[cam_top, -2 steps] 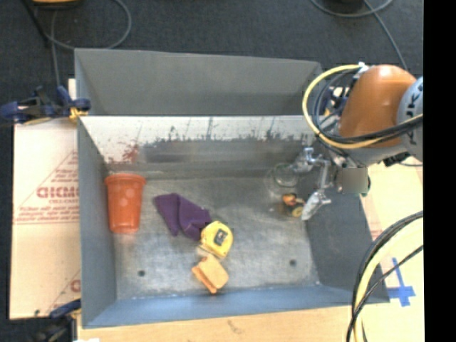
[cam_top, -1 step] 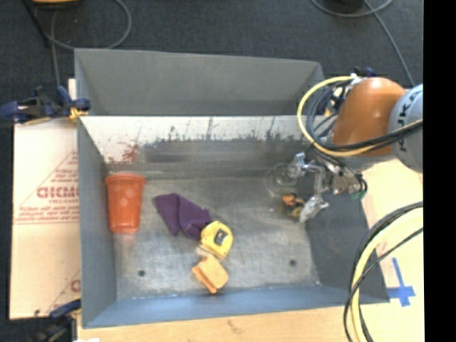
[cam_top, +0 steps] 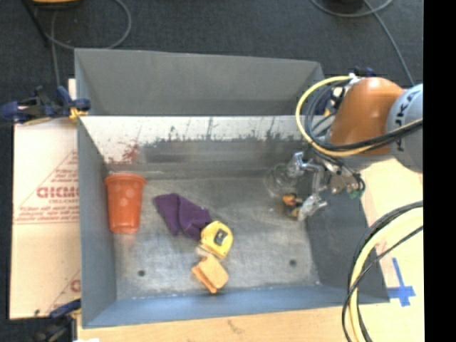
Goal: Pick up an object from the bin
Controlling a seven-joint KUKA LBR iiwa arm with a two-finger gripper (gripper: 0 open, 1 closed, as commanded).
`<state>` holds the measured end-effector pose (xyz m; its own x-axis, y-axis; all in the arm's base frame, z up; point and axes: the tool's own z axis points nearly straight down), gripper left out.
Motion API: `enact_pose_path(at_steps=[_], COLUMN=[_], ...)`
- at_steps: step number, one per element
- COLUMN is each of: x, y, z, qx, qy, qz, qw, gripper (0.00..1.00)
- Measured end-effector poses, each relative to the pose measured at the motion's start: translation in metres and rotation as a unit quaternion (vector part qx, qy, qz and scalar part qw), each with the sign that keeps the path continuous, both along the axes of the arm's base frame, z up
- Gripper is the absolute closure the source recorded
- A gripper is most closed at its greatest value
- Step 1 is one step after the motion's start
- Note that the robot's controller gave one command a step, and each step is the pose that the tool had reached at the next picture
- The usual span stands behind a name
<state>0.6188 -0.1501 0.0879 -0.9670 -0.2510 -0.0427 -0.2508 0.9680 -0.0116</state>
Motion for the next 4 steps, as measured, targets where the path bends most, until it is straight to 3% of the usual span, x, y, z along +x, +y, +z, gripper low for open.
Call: enact_pose_path(at_steps=[4], x=[0.0003], y=[0.0003], z=[0.0017], qx=[-0.001], qy=[-0.0015], qz=[0.002], qw=[1.0000], gripper=[0.00])
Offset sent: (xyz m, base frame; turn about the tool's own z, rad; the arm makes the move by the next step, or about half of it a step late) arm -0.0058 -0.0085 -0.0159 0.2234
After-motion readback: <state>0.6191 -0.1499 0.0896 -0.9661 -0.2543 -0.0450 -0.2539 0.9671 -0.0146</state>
